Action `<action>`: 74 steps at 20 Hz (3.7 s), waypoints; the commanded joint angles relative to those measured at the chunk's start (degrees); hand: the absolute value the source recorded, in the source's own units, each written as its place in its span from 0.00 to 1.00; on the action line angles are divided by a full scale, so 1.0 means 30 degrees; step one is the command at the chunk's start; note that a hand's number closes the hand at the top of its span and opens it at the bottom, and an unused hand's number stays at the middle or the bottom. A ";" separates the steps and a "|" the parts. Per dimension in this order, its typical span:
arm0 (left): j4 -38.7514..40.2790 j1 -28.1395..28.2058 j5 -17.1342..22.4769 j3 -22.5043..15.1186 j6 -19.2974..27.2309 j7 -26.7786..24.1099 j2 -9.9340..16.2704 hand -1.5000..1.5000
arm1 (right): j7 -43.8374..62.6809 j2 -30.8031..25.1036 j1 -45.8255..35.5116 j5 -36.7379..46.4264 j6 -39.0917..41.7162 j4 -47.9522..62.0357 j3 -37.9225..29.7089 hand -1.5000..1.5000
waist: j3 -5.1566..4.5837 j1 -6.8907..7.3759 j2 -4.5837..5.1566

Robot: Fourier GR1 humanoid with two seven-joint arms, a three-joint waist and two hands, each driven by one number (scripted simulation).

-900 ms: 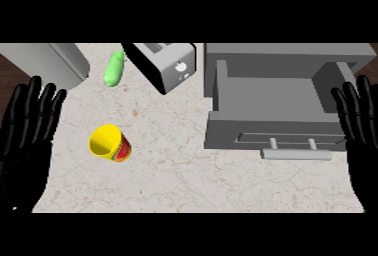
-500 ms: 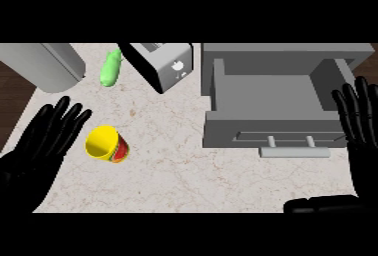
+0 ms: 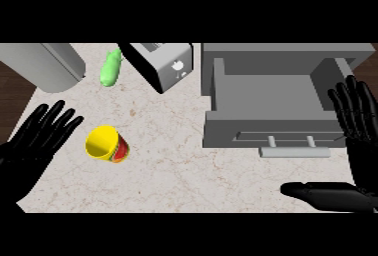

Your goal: Pick up the cup, place it into the drawer and close the drawer

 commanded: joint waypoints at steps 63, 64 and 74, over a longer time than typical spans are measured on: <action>3.0885 -1.0786 -1.3891 0.1646 -0.1574 -2.0811 0.0660 0.00 | 0.0337 0.0103 -0.1261 -0.0299 0.1335 0.0940 -0.0500 0.00 | -0.0092 -0.0656 0.0229; 3.0838 -1.0767 -1.3901 0.1526 -0.1379 -2.0891 -0.0176 0.00 | -0.0481 0.0166 -0.1374 -0.0251 0.1333 0.1719 -0.0673 0.00 | -0.0092 -0.0650 0.0284; 3.0109 -1.0864 -1.3367 0.1085 -0.3967 -2.0460 -0.1208 1.00 | -0.0990 -0.0220 -0.1621 -0.0695 0.1826 0.2976 -0.1240 0.00 | -0.0083 -0.0582 0.0306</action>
